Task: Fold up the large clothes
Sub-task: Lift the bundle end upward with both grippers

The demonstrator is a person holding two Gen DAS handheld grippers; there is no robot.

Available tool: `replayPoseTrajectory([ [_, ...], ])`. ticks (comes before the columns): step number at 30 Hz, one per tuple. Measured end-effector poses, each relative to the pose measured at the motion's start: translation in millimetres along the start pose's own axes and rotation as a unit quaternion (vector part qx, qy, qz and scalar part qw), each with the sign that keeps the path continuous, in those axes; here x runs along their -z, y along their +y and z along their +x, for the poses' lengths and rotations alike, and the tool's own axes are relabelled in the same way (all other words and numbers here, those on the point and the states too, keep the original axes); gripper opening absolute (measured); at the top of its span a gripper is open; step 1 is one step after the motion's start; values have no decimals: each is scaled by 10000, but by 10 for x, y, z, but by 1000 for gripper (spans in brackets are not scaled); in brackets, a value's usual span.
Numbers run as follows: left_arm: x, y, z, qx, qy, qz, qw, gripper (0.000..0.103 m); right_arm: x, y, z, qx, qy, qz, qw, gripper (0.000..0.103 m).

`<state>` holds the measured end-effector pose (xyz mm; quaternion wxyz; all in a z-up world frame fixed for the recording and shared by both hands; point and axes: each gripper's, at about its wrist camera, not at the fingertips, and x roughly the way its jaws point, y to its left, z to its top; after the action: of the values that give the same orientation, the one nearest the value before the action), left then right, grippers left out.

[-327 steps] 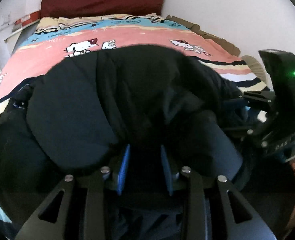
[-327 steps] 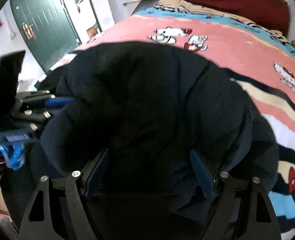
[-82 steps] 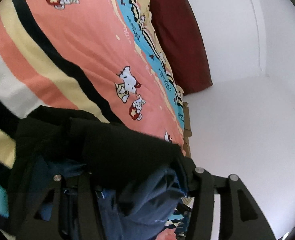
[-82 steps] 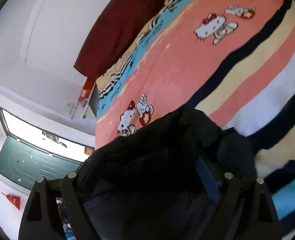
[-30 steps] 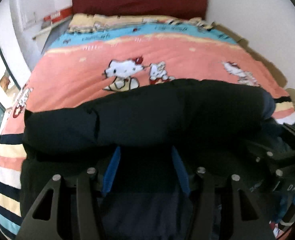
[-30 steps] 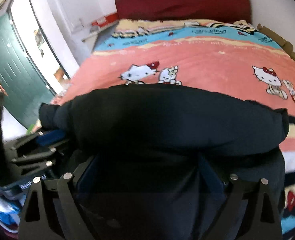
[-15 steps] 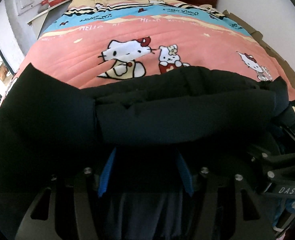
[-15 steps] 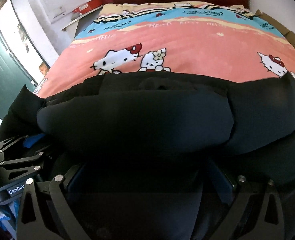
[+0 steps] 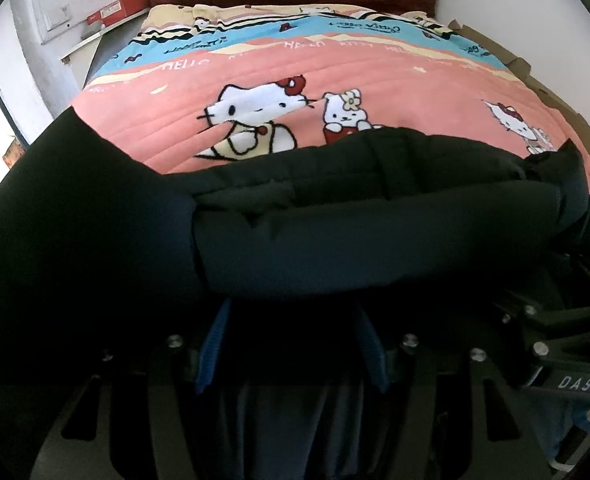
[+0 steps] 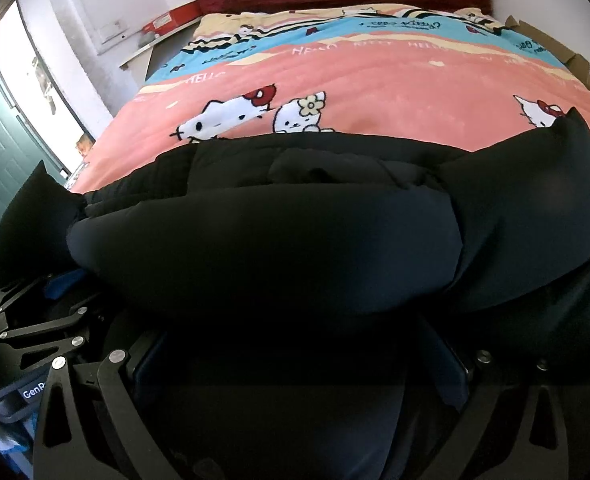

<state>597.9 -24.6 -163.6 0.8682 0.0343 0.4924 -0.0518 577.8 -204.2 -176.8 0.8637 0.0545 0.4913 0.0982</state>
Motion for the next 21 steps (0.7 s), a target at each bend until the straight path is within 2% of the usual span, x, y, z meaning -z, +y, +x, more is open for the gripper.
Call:
replayPoseTrajectory([
  [12,21,-60,67,-170,-60,69,9998,58,30,-60,123,-105,-75,104,9999,103],
  [14,-9,-101,-2,-273,44,203,9994,58,17,-42,108,-77,-7,61,10000,103],
  [16,-62,-67,-113,-204,155,223,9994,58,-39,-35,64,-82,232,20,9997,103],
  [18,-96,29,-266,-224,124,155,9996,58,-86,-38,-42,-51,356,-51,9993,102],
  [21,-140,237,-410,-379,54,65,9992,58,-114,-100,-303,193,150,-209,9995,102],
])
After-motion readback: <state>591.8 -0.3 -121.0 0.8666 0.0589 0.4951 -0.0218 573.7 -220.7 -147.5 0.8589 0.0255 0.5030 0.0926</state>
